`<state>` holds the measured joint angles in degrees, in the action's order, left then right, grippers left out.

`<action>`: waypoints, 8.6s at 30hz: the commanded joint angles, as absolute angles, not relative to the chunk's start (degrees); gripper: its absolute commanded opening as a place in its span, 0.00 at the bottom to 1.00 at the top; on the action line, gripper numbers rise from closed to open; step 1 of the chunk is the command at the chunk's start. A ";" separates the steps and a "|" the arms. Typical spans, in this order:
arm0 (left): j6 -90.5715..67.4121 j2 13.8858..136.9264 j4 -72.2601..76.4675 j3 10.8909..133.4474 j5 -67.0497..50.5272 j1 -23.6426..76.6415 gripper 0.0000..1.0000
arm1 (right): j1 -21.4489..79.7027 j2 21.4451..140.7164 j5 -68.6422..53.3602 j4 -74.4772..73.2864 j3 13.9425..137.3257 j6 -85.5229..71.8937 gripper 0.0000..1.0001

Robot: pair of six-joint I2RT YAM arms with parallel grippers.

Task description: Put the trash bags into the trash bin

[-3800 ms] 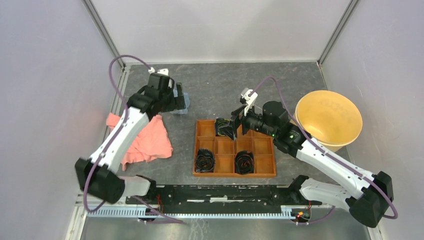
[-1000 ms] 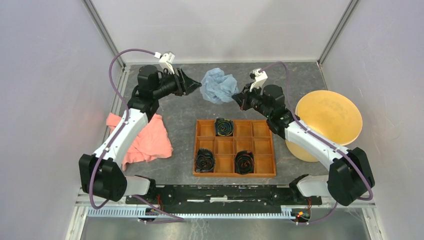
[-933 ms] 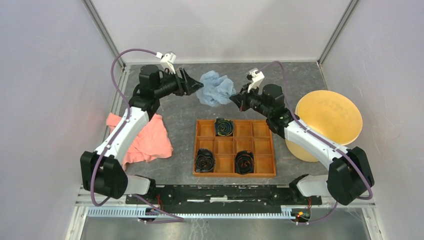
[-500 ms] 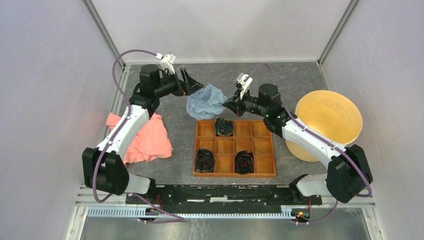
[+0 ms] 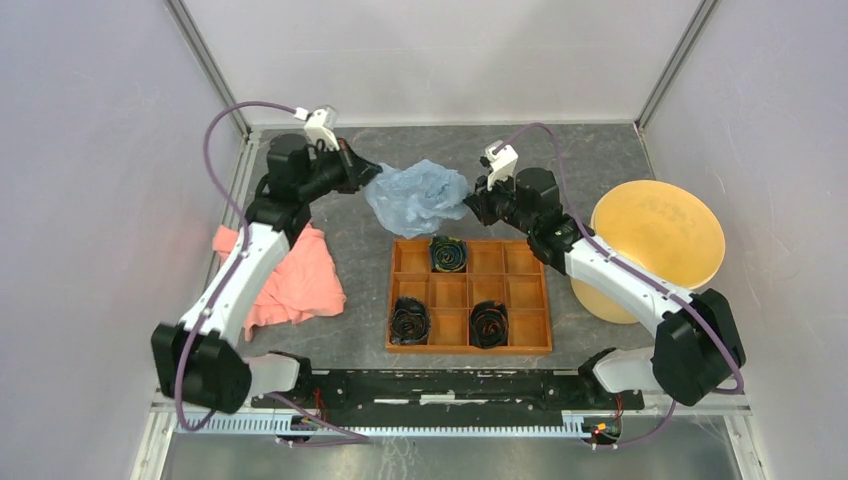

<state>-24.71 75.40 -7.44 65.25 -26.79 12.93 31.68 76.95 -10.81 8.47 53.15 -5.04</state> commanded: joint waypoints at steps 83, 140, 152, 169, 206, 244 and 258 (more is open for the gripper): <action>-23.71 54.98 1.13 56.39 -0.94 10.73 0.02 | 40.12 100.52 -2.50 27.83 58.34 -40.38 0.00; -27.53 62.36 -5.63 61.71 -5.53 4.29 1.00 | 29.77 120.89 -64.71 52.70 81.51 -58.69 0.00; -30.64 79.57 -13.41 67.22 -12.97 -0.64 0.99 | 25.83 116.86 -58.88 16.30 82.94 -23.90 0.00; -49.07 105.97 6.58 63.30 -45.55 -5.88 0.97 | 26.55 112.50 -68.68 14.31 81.16 -12.99 0.00; -61.49 111.60 27.68 61.40 -53.78 -0.66 0.66 | 33.81 105.14 -71.40 0.15 79.54 2.31 0.00; -44.38 80.13 19.77 53.51 -33.08 -4.59 0.02 | 30.28 105.10 -23.85 6.76 69.32 -10.32 0.76; -45.02 81.33 19.84 53.61 -33.61 -5.36 0.02 | 30.42 118.99 -24.39 9.98 79.19 -14.53 0.78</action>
<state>-45.06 80.49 18.92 52.86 -33.06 -4.82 29.89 117.38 -23.55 6.74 76.01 -14.76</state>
